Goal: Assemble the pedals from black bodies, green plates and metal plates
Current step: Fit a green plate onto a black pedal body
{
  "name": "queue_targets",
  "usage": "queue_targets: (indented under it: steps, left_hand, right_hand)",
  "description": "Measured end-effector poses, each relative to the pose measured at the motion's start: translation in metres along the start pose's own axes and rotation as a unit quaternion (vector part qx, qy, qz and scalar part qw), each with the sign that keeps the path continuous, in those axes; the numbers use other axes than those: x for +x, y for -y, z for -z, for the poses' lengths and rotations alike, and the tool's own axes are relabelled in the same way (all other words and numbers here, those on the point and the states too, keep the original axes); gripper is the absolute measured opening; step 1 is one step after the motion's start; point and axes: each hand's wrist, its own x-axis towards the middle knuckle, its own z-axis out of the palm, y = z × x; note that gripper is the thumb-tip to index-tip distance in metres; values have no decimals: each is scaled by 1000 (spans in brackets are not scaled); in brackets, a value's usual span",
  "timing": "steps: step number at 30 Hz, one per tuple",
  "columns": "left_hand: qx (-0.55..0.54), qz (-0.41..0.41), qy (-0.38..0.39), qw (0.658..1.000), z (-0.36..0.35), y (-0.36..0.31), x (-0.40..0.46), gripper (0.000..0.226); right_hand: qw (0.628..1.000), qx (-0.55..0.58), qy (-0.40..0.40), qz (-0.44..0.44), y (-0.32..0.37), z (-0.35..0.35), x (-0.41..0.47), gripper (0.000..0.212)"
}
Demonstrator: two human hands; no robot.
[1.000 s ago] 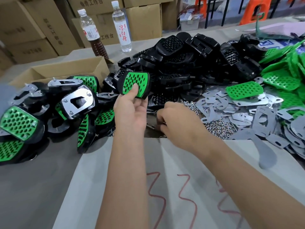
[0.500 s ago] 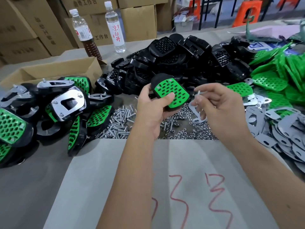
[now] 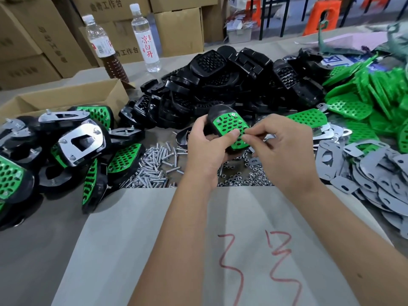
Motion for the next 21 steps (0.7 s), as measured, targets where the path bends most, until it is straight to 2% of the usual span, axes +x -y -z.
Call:
queue_targets:
  steps: [6,9,11,13,14,16,18,21]
  left_hand:
    - [-6,-24,-30,999,-7,4,-3,50]
    - [-9,-35,-57,998,-12,3,-4,53]
    - [-34,-39,-58,997,-14,1,-5,52]
    - [-53,-51,-48,996,-16,0,-6,52]
    - [-56,-59,-43,996,-17,0,-7,53]
    - [-46,-79,-44,995,-18,0,-7,53]
    - [-15,-101,-60,993,-17,2,-5,48]
    - [14,-106,-77,991,-12,2,-3,38]
  right_hand:
    - [1000,-13,-9,-27,0,0,-1,7]
    - [994,62,-4,-94,4,2,-1,9]
    - [971,172,-4,-167,5,2,1,10]
    - [927,265,-5,-265,5,5,5,26]
    - [902,307,15,-303,5,7,7,35]
    - [864,366,90,-334,4,10,7,38]
    - [856,380,130,-325,5,12,7,35]
    - [874,357,122,-305,8,13,6,41]
